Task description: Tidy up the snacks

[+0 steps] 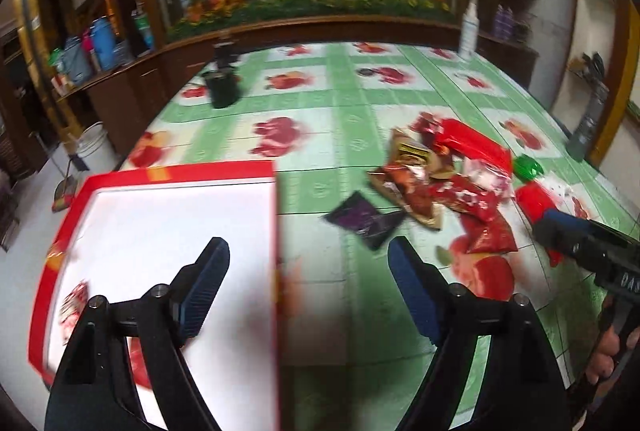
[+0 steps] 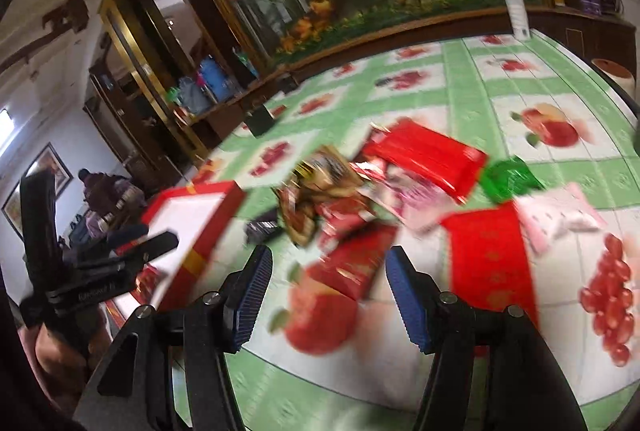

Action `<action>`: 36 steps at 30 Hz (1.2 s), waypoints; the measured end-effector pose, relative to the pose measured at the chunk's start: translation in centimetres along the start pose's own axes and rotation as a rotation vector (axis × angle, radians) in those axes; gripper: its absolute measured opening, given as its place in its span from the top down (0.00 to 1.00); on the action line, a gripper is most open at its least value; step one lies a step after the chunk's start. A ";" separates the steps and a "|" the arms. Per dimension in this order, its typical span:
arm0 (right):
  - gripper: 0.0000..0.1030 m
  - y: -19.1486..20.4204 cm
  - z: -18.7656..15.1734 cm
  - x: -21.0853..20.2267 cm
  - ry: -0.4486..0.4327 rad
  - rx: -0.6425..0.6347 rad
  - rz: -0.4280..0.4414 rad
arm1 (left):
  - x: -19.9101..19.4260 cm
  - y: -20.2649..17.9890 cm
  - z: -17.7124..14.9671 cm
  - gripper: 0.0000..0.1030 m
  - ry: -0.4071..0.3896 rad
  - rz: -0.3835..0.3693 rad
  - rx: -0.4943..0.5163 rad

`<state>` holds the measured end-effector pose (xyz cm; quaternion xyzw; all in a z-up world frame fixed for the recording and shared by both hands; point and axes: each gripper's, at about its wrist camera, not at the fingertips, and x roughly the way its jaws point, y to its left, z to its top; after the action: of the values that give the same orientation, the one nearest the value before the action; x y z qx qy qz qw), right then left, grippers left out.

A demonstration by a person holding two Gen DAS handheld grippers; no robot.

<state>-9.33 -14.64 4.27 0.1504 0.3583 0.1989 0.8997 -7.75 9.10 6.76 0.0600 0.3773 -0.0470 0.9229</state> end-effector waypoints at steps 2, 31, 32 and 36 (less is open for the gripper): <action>0.40 -0.8 -0.3 0.1 0.030 0.015 0.001 | 0.7 -1.1 0.1 0.21 0.015 -0.002 0.027; 0.92 0.3 0.2 5.5 0.180 -0.117 -0.310 | 9.3 -3.5 2.1 0.45 0.177 -0.132 0.042; 0.94 -0.5 0.2 5.1 0.177 -0.076 -0.259 | 9.2 -3.5 2.2 0.49 0.174 -0.141 0.042; 0.97 -2.2 0.3 4.3 0.179 0.025 -0.176 | 8.6 -3.6 2.1 0.85 0.164 -0.183 0.034</action>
<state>-5.73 -14.56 1.03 0.1114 0.4513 0.1273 0.8762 -0.63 4.90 1.92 0.0447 0.4545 -0.1321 0.8798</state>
